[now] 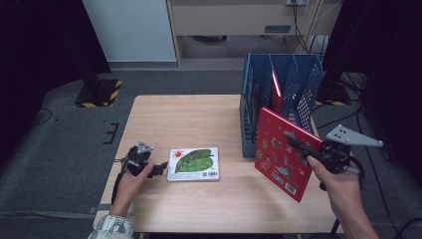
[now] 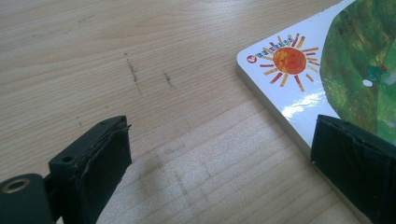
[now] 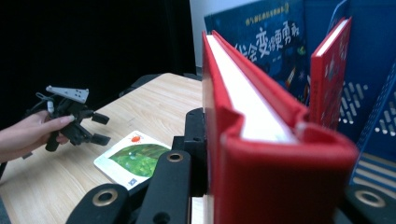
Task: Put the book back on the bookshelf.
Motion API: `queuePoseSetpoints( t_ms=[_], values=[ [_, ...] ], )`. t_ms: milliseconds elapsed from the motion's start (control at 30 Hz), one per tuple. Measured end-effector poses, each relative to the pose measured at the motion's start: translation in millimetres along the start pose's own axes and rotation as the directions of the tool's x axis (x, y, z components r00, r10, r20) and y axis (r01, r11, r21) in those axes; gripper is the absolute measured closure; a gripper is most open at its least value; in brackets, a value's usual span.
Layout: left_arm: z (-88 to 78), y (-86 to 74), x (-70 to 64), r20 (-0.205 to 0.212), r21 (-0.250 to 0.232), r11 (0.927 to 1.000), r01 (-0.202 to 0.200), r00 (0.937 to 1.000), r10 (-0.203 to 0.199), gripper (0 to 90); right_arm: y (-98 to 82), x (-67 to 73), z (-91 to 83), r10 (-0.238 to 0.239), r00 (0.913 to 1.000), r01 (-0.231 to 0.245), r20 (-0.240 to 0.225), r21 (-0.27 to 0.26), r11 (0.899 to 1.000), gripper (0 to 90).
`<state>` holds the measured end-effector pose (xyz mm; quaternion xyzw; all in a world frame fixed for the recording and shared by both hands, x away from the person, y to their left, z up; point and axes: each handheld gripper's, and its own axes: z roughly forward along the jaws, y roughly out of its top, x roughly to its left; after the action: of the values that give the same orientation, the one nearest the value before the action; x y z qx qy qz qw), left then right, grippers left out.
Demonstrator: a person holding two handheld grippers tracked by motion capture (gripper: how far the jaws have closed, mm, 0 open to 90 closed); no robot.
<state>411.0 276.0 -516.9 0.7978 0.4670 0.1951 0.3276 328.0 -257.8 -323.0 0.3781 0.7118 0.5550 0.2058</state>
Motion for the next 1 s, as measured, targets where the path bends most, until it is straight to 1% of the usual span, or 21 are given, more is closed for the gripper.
queuePoseSetpoints(
  t_ms=[133, 267, 333, 400, 500, 600, 733, 900, 1000],
  values=[
    [-0.1, -0.5, 0.6, -0.002, 0.004, 1.0000, 0.004, 1.0000, -0.004, 4.7, 16.0, -2.2, -2.2, 0.002, 1.0000, -0.002, 0.005, -0.015, 1.000, 79.3],
    [-1.5, -0.2, 1.0, -0.008, -0.003, 1.0000, 0.006, 1.0000, -0.006, 4.8, 32.0, -5.6, -0.3, -0.003, 0.9997, 0.004, 0.025, -0.028, 1.000, 79.2],
    [-1.5, -0.4, 1.4, -0.011, -0.001, 1.0000, 0.005, 0.9999, -0.005, 4.8, 40.0, -7.4, 1.8, 0.000, 0.9991, 0.001, 0.043, -0.028, 1.000, 79.3],
    [-0.7, -0.7, 1.5, -0.009, 0.005, 1.0000, 0.006, 0.9999, -0.006, 4.8, 47.2, -9.7, 4.9, -0.005, 0.9983, 0.007, 0.059, -0.029, 1.000, 79.3],
    [-0.1, -0.5, 0.5, -0.004, 0.002, 1.0000, 0.002, 1.0000, -0.002, 4.8, 55.2, -13.3, 9.9, -0.015, 0.9961, 0.017, 0.087, -0.027, 0.999, 79.2],
    [-0.1, -0.6, 0.7, -0.004, 0.002, 1.0000, 0.004, 1.0000, -0.004, 4.8, 59.5, -17.5, 14.9, -0.019, 0.9937, 0.022, 0.110, -0.024, 0.999, 79.2],
    [-0.8, -0.9, 1.6, -0.007, 0.004, 1.0000, 0.007, 0.9999, -0.007, 4.8, 60.8, -24.9, 19.4, -0.020, 0.9880, 0.023, 0.153, -0.018, 1.000, 79.3],
    [-1.3, -0.9, 2.6, -0.014, 0.000, 0.9999, 0.012, 0.9998, -0.012, 4.9, 58.9, -36.8, 19.4, 0.004, 0.9816, -0.001, 0.191, -0.016, 1.000, 79.2],
    [-1.3, -0.9, 2.7, -0.012, -0.001, 0.9999, 0.012, 0.9999, -0.012, 4.9, 58.3, -42.3, 18.4, 0.006, 0.9772, -0.002, 0.212, -0.018, 1.000, 79.3]
  ],
)
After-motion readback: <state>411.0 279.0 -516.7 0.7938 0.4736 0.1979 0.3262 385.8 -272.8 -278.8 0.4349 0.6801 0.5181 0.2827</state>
